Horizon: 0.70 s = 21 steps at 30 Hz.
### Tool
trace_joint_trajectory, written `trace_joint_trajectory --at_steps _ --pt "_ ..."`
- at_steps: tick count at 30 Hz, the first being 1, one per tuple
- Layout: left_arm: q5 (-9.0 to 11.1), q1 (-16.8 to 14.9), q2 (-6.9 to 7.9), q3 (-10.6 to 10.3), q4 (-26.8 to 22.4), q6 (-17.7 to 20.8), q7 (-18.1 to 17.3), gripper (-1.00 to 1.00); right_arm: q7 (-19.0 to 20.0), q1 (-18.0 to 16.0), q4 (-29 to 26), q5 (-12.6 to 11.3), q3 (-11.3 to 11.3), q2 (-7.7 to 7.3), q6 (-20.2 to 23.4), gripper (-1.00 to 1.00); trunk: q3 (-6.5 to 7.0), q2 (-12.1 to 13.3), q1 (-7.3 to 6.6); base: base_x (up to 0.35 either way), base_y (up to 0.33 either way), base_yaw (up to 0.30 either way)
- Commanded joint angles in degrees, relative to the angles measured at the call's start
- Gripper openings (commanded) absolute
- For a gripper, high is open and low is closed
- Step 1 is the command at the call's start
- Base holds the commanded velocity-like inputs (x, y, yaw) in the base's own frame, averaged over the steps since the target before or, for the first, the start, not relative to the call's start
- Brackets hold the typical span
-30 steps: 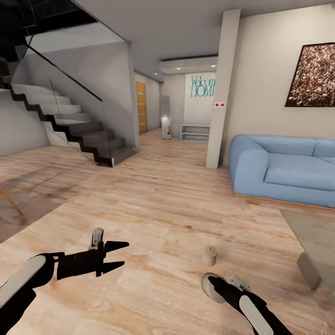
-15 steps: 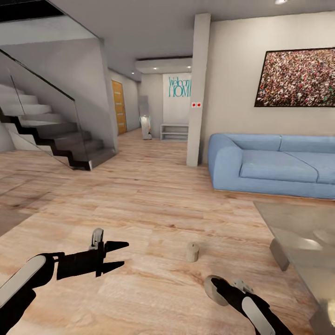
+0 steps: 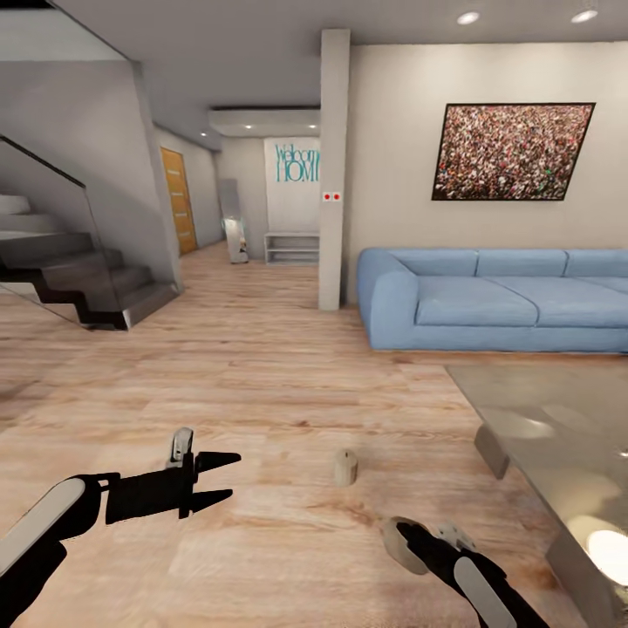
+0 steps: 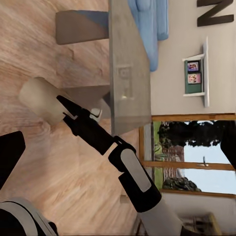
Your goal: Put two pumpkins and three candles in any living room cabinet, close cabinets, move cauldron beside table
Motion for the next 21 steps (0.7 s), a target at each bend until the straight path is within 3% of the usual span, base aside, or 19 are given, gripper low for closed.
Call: trace_joint_trajectory --at_steps 1,11,21 --pt "0.6 0.0 0.05 0.0 0.0 0.1 0.5 1.00 -0.6 0.0 -0.1 -0.6 0.3 -0.07 0.0 -1.00 -0.06 0.0 -0.01 0.000 0.257 -0.290" --pt "0.6 0.0 0.06 0.0 0.0 0.0 0.5 1.00 -0.7 0.0 -0.1 -0.6 0.2 -0.08 0.0 -1.00 -0.06 0.0 -0.01 0.013 0.217 -0.290" --pt "0.6 0.0 0.06 0.0 0.0 0.0 0.5 1.00 -0.7 0.0 0.0 -0.6 0.2 -0.07 0.0 -1.00 -0.06 0.0 -0.01 0.117 0.029 -0.290"
